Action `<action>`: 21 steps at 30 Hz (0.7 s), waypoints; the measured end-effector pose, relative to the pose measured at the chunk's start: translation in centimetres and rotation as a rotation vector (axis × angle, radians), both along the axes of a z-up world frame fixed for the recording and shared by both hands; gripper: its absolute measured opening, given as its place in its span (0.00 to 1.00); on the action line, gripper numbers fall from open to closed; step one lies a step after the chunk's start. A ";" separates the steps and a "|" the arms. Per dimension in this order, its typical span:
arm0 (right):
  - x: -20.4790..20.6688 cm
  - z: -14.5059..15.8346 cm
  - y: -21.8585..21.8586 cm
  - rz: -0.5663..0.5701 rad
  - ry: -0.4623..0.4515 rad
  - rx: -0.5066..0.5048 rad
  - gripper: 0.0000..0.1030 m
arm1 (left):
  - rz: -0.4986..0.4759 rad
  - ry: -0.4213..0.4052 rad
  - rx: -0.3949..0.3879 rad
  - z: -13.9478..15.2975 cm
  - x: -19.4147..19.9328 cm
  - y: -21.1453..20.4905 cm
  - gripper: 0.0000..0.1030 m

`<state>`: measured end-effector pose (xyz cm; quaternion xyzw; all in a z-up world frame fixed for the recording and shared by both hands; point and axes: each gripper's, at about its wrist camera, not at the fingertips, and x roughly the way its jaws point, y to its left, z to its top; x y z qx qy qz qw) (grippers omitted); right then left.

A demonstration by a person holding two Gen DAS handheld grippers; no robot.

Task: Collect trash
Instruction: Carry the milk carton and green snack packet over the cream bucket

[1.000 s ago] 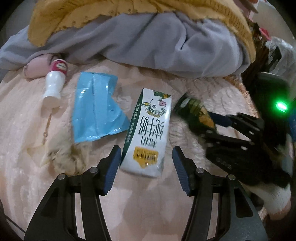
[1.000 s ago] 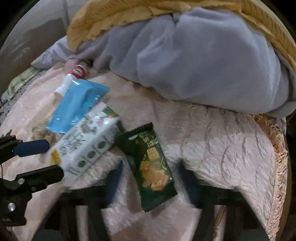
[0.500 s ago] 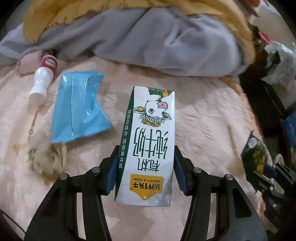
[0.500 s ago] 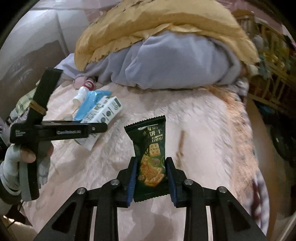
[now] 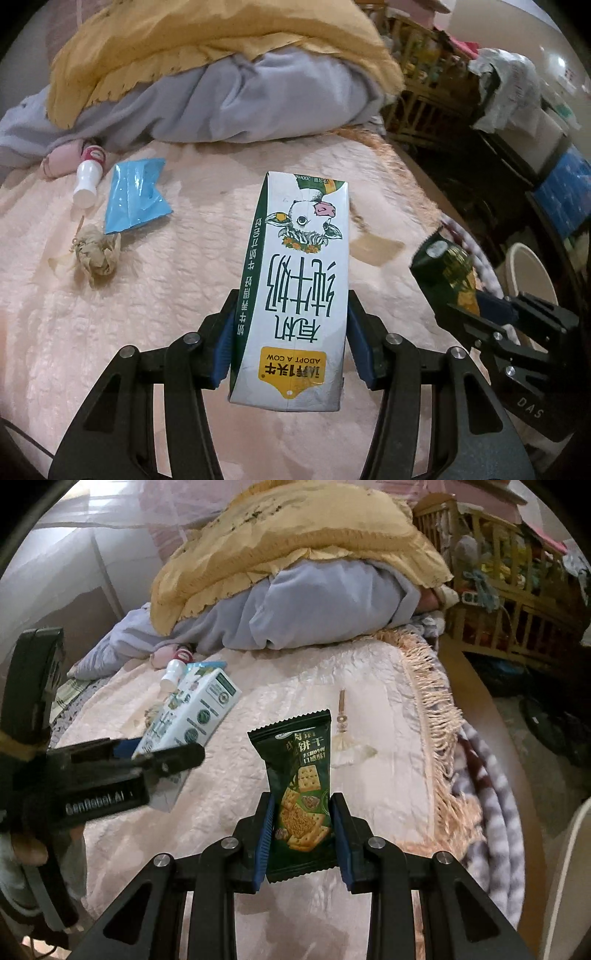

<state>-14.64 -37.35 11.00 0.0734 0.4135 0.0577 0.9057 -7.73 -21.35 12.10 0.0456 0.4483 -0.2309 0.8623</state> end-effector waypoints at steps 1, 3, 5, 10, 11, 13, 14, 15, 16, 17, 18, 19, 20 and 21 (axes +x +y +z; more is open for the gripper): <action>-0.5 0.3 0.0 -0.004 -0.005 0.001 0.28 | -0.004 -0.003 -0.002 0.1 -0.3 -0.3 0.50; -1.4 0.7 -0.1 -0.012 -0.015 0.003 0.28 | -0.016 -0.016 0.000 0.5 -1.3 -0.7 0.50; -2.3 1.2 -0.3 -0.022 -0.022 0.003 0.28 | -0.028 -0.039 0.004 1.0 -2.6 -1.0 0.50; -4.1 2.2 -0.9 -0.044 -0.041 0.003 0.28 | -0.051 -0.056 -0.002 1.9 -4.3 -2.0 0.50; -4.4 2.4 -1.1 -0.048 -0.043 0.004 0.28 | -0.054 -0.059 -0.003 2.0 -4.4 -2.2 0.50; -5.1 2.6 -1.4 -0.057 -0.049 0.005 0.28 | -0.062 -0.069 0.000 2.2 -5.0 -2.7 0.50; -5.4 2.7 -1.6 -0.062 -0.052 0.005 0.28 | -0.067 -0.073 0.001 2.3 -5.3 -3.0 0.50; -5.8 2.9 -1.8 -0.069 -0.053 0.004 0.28 | -0.071 -0.075 0.001 2.4 -5.4 -3.2 0.50; -6.1 2.9 -2.0 -0.073 -0.054 0.004 0.28 | -0.078 -0.076 0.001 2.5 -5.6 -3.5 0.50; -6.4 3.0 -2.3 -0.080 -0.056 0.003 0.28 | -0.082 -0.077 0.002 2.6 -5.7 -3.7 0.50; -6.7 3.1 -2.5 -0.087 -0.058 0.003 0.28 | -0.088 -0.080 0.003 2.7 -6.0 -4.0 0.50; -6.9 3.1 -2.8 -0.095 -0.059 0.004 0.28 | -0.093 -0.082 0.004 2.7 -6.1 -4.2 0.50; -7.2 3.1 -3.1 -0.100 -0.059 0.005 0.28 | -0.099 -0.084 0.006 2.8 -6.3 -4.5 0.50; -7.4 3.1 -3.4 -0.107 -0.059 0.007 0.28 | -0.103 -0.087 0.008 2.8 -6.5 -4.8 0.50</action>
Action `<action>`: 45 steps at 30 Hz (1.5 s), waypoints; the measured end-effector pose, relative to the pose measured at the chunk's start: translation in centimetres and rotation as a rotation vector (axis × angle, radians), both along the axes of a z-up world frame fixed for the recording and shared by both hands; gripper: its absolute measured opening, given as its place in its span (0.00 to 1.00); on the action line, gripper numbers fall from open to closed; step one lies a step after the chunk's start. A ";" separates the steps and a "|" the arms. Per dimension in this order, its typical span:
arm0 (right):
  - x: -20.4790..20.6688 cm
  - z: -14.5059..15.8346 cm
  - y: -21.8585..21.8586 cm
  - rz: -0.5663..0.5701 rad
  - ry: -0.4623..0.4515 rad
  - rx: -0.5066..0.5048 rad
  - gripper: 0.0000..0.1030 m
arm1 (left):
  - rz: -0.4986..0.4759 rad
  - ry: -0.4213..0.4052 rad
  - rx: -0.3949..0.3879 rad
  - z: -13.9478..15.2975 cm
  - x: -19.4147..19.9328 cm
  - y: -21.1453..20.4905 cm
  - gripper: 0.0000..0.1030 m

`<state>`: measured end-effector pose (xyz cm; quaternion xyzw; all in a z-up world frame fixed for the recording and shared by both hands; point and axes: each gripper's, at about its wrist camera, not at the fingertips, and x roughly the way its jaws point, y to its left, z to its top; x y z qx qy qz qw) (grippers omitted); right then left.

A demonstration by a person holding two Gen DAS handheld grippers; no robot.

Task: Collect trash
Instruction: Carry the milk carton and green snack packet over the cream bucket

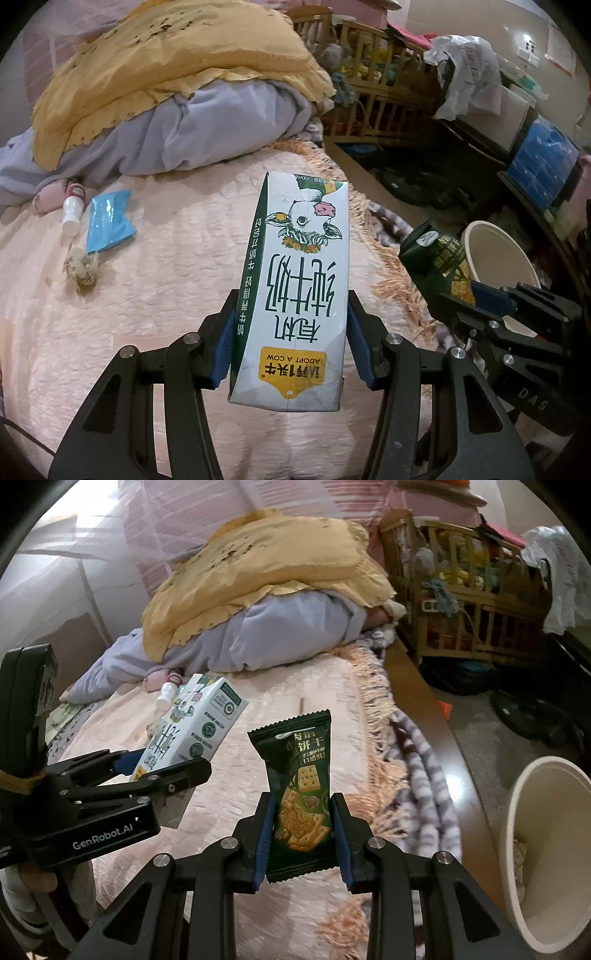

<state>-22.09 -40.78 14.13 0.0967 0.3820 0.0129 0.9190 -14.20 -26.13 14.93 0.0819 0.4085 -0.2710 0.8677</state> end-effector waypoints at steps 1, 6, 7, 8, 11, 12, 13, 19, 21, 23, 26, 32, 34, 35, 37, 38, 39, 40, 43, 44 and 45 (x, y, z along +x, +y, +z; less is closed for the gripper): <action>-0.3 0.0 -0.3 -0.007 0.000 0.002 0.28 | -0.004 -0.002 0.001 0.1 -0.2 -0.2 0.50; -1.5 0.2 -2.0 -0.041 -0.005 0.006 0.28 | -0.030 -0.008 0.009 0.2 -0.8 -1.6 0.50; -1.7 0.2 -2.3 -0.047 -0.006 0.006 0.28 | -0.036 -0.009 0.010 0.2 -0.9 -2.0 0.50; -1.9 0.2 -2.6 -0.052 -0.005 0.005 0.28 | -0.041 -0.010 0.011 0.2 -1.1 -2.3 0.50; -2.5 0.2 -3.6 -0.068 -0.006 0.005 0.28 | -0.060 -0.015 0.018 0.2 -1.5 -3.4 0.50; -2.7 0.3 -3.8 -0.073 -0.007 0.005 0.28 | -0.067 -0.017 0.021 0.2 -1.7 -3.8 0.50; -2.9 0.3 -4.1 -0.079 -0.007 0.006 0.28 | -0.071 -0.018 0.022 0.2 -1.9 -4.1 0.50; -4.2 0.4 -6.2 -0.119 -0.005 0.003 0.28 | -0.099 -0.013 0.025 0.1 -2.4 -6.2 0.50; -4.7 0.4 -7.0 -0.136 -0.005 0.001 0.28 | -0.111 -0.007 0.025 0.0 -2.7 -7.1 0.50; -5.2 0.4 -7.8 -0.153 -0.006 0.005 0.28 | -0.125 -0.007 0.028 -0.1 -3.0 -7.8 0.50; -5.9 0.4 -8.9 -0.177 -0.005 0.004 0.28 | -0.146 -0.006 0.031 -0.2 -3.4 -9.0 0.50; -7.4 0.2 -11.5 -0.233 0.001 0.007 0.28 | -0.185 0.012 0.031 -0.5 -4.1 -11.6 0.50; -7.9 0.1 -12.4 -0.256 0.002 0.011 0.28 | -0.197 0.016 0.032 -0.6 -4.4 -12.5 0.50; -8.2 0.1 -12.9 -0.266 0.003 0.013 0.28 | -0.205 0.018 0.033 -0.7 -4.5 -13.0 0.50; -8.8 -0.1 -14.0 -0.292 0.007 0.018 0.28 | -0.218 0.025 0.031 -0.8 -4.7 -13.7 0.50; -9.0 -0.1 -14.3 -0.300 0.008 0.019 0.28 | -0.224 0.029 0.030 -0.9 -4.9 -14.2 0.50; -9.2 -0.2 -14.8 -0.311 0.010 0.021 0.28 | -0.229 0.032 0.030 -0.9 -5.0 -14.6 0.50; -9.5 -0.2 -15.3 -0.323 0.012 0.024 0.28 | -0.236 0.037 0.031 -1.0 -5.1 -15.2 0.50; -10.2 -0.4 -16.6 -0.349 0.014 0.030 0.28 | -0.254 0.047 0.029 -1.2 -5.4 -16.3 0.50; -10.5 -0.4 -17.0 -0.359 0.015 0.031 0.28 | -0.261 0.051 0.025 -1.2 -5.5 -16.7 0.50; -10.6 -0.5 -17.2 -0.364 0.016 0.030 0.28 | -0.267 0.055 0.023 -1.2 -5.6 -17.1 0.50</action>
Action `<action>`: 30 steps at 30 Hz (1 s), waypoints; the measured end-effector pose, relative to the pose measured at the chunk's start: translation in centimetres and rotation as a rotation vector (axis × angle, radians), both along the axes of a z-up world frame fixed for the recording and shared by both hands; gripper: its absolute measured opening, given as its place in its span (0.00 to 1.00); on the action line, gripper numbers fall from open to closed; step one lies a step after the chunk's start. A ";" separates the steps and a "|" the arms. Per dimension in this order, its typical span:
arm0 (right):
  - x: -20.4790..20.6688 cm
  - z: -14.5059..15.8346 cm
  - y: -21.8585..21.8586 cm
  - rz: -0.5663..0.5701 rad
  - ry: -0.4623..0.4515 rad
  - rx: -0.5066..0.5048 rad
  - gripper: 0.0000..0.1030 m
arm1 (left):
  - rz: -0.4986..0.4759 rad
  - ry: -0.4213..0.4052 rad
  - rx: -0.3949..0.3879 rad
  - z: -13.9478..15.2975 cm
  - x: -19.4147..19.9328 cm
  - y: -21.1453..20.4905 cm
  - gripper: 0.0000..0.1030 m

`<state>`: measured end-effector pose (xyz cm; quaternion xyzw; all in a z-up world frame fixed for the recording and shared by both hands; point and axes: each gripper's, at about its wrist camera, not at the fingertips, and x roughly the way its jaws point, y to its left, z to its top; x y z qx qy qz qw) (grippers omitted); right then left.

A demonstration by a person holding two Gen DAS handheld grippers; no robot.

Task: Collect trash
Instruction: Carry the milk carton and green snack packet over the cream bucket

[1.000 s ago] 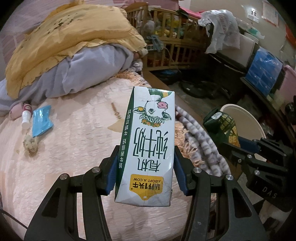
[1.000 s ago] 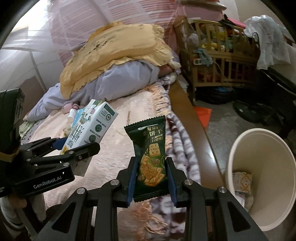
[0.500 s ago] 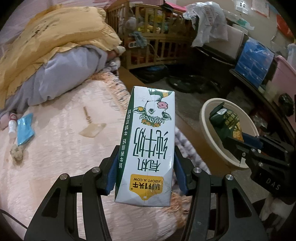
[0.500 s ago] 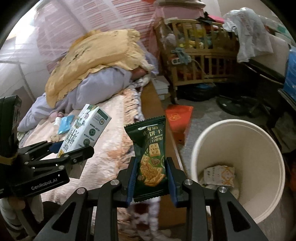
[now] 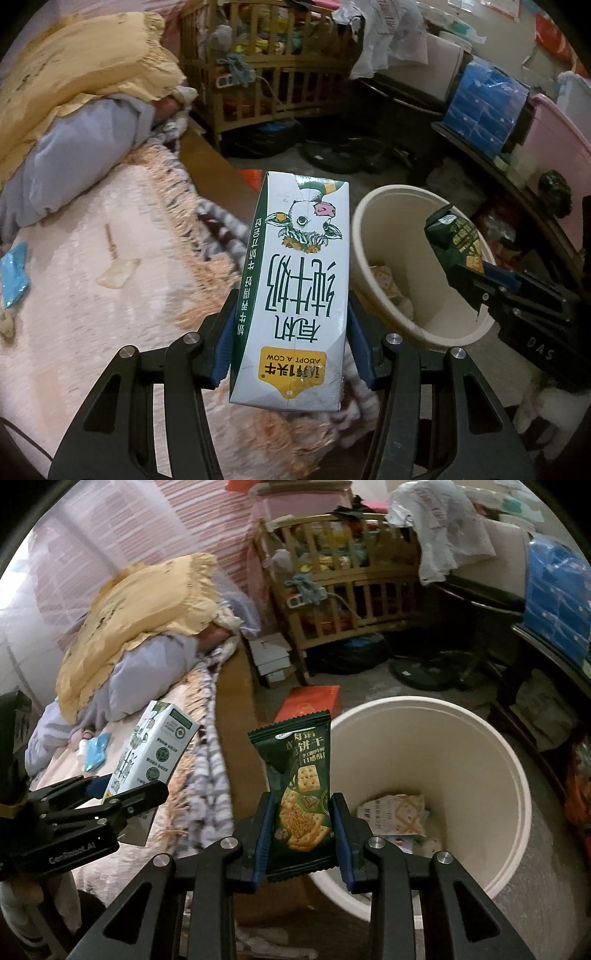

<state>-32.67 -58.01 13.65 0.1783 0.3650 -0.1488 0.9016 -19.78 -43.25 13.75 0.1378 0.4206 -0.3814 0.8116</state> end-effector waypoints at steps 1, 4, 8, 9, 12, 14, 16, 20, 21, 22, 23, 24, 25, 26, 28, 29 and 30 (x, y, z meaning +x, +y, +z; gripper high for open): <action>-0.2 -0.1 -0.4 -0.007 0.002 0.000 0.28 | -0.007 0.005 -0.003 0.0 -0.1 -0.4 0.50; -0.5 -0.4 -1.3 -0.025 0.008 0.004 0.28 | -0.026 0.021 -0.011 0.0 -0.2 -1.5 0.50; -0.9 -0.9 -2.4 -0.046 0.012 0.016 0.28 | -0.054 0.038 -0.010 -0.3 -0.7 -3.2 0.50; -1.0 -1.1 -2.7 -0.050 0.013 0.018 0.28 | -0.061 0.043 -0.010 -0.4 -0.9 -3.6 0.50; -1.2 -1.4 -3.3 -0.063 0.017 0.024 0.28 | -0.079 0.057 -0.010 -0.6 -1.2 -4.6 0.50; -1.3 -1.6 -3.5 -0.072 0.021 0.027 0.28 | -0.090 0.063 -0.008 -0.9 -1.4 -5.2 0.50; -1.5 -1.8 -3.8 -0.084 0.022 0.032 0.28 | -0.099 0.071 -0.007 -1.2 -1.6 -5.9 0.50; -1.9 -2.1 -4.5 -0.106 0.024 0.037 0.28 | -0.113 0.099 -0.010 -1.6 -1.5 -7.1 0.50; -2.0 -2.2 -4.7 -0.113 0.024 0.042 0.28 | -0.116 0.104 -0.010 -1.7 -1.5 -7.4 0.50; -2.1 -2.3 -4.8 -0.118 0.024 0.044 0.28 | -0.121 0.109 -0.012 -1.8 -1.5 -7.8 0.50; -2.2 -2.4 -5.0 -0.125 0.024 0.046 0.28 | -0.126 0.113 -0.014 -1.8 -1.5 -8.1 0.50; -2.3 -2.5 -5.2 -0.132 0.024 0.049 0.28 | -0.130 0.117 -0.017 -1.9 -1.5 -8.3 0.50; -2.4 -2.5 -5.4 -0.136 0.025 0.052 0.28 | -0.133 0.121 -0.019 -1.9 -1.5 -8.5 0.50; -2.5 -2.6 -5.6 -0.142 0.025 0.057 0.28 | -0.137 0.127 -0.020 -2.0 -1.5 -8.8 0.50; -2.8 -2.8 -6.0 -0.152 0.026 0.062 0.28 | -0.143 0.132 -0.021 -2.2 -1.5 -9.3 0.50; -2.8 -2.9 -6.1 -0.157 0.026 0.064 0.28 | -0.147 0.136 -0.020 -2.3 -1.5 -9.5 0.50; -2.8 -2.9 -6.2 -0.163 0.027 0.064 0.28 | -0.150 0.140 -0.019 -2.5 -1.5 -9.7 0.50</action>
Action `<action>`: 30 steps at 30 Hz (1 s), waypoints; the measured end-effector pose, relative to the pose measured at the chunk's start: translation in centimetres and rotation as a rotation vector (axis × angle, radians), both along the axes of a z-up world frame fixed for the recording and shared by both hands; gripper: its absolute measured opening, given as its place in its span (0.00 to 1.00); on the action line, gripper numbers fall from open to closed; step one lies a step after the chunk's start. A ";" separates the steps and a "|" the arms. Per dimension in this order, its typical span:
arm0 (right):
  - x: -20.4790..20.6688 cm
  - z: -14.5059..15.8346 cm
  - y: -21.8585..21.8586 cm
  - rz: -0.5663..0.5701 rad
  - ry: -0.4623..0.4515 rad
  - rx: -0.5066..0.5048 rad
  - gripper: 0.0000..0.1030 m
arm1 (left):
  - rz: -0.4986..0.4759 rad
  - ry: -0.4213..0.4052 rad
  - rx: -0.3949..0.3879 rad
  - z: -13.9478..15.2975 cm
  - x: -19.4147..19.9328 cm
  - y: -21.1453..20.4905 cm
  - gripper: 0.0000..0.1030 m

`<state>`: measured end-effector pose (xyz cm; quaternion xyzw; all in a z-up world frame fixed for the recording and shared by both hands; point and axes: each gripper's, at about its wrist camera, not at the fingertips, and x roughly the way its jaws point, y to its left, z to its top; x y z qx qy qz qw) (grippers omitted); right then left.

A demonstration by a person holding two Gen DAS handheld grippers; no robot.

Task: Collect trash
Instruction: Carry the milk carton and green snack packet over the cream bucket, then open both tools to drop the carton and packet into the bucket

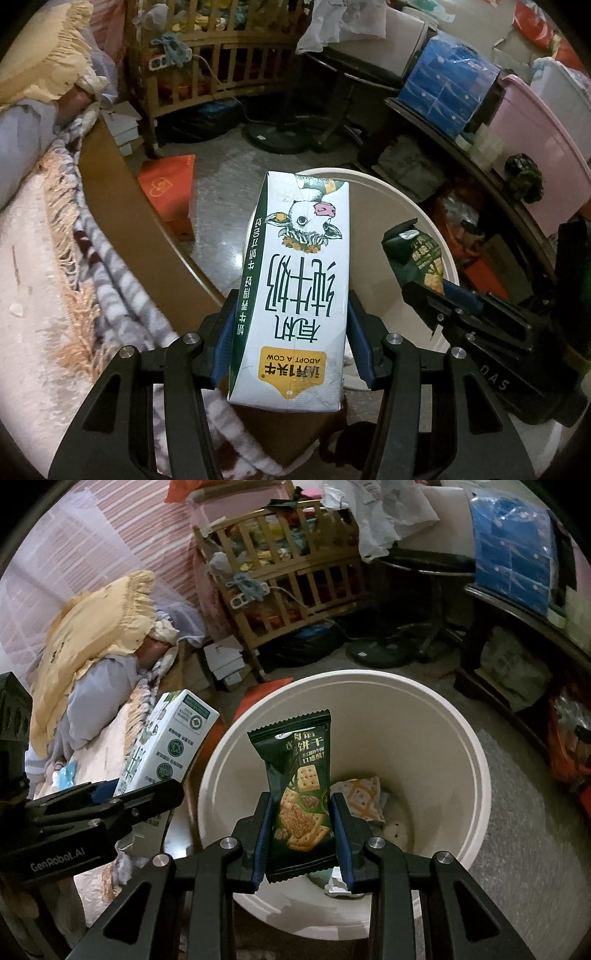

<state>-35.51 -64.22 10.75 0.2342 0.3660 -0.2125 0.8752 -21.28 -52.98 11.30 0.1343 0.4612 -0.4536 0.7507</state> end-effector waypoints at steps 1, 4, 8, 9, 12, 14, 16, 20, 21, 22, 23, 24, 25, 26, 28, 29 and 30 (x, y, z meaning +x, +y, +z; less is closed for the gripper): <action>-0.2 -0.1 -0.2 -0.008 0.002 0.000 0.28 | -0.003 0.004 0.000 -0.1 0.0 -0.1 0.50; -0.4 -0.2 -0.8 -0.037 0.003 0.009 0.29 | -0.007 0.010 0.003 -0.4 0.0 -0.7 0.50; -0.8 -0.4 -1.4 -0.061 0.006 0.015 0.29 | -0.008 0.016 -0.003 -0.6 0.0 -1.3 0.50; -0.9 -0.4 -1.5 -0.064 0.006 0.017 0.29 | -0.008 0.019 -0.005 -0.7 0.0 -1.4 0.50; -1.0 -0.5 -1.6 -0.076 0.008 0.018 0.29 | -0.014 0.028 -0.014 -0.9 0.1 -1.6 0.50; -1.1 -0.6 -1.8 -0.084 0.008 0.018 0.29 | -0.016 0.033 -0.019 -1.0 0.1 -1.6 0.50; -1.1 -0.6 -1.9 -0.093 0.007 0.019 0.31 | -0.017 0.037 -0.028 -1.0 0.1 -1.6 0.51; -0.9 -0.5 -1.7 -0.109 0.009 0.010 0.41 | -0.014 0.052 -0.048 -1.1 0.4 -1.3 0.52; -1.0 -0.6 -1.8 -0.112 0.008 0.011 0.42 | -0.013 0.058 -0.051 -1.2 0.6 -1.2 0.55; -1.0 -0.6 -1.8 -0.116 0.009 0.010 0.43 | -0.013 0.065 -0.054 -1.2 0.6 -1.1 0.57; -1.0 -0.7 -1.8 -0.119 0.011 0.012 0.47 | -0.013 0.072 -0.056 -1.1 0.7 -1.0 0.57; -1.0 -0.7 -1.9 -0.120 0.011 0.015 0.54 | -0.014 0.075 -0.056 -1.1 0.7 -0.9 0.58; -1.0 -0.8 -1.8 -0.120 0.009 0.019 0.56 | -0.014 0.075 -0.055 -1.1 0.8 -0.8 0.58; -1.0 -0.8 -1.8 -0.117 0.005 0.024 0.58 | -0.012 0.074 -0.055 -1.0 0.8 -0.6 0.58; -0.8 -0.8 -1.7 -0.107 0.001 0.026 0.58 | -0.007 0.075 -0.051 -0.8 0.8 -0.1 0.58; -0.6 -0.7 -1.5 -0.098 -0.001 0.024 0.58 | -0.003 0.072 -0.047 -0.7 0.8 0.3 0.58; -0.5 -0.7 -1.3 -0.087 -0.004 0.023 0.58 | 0.005 0.062 -0.042 -0.5 0.9 0.9 0.58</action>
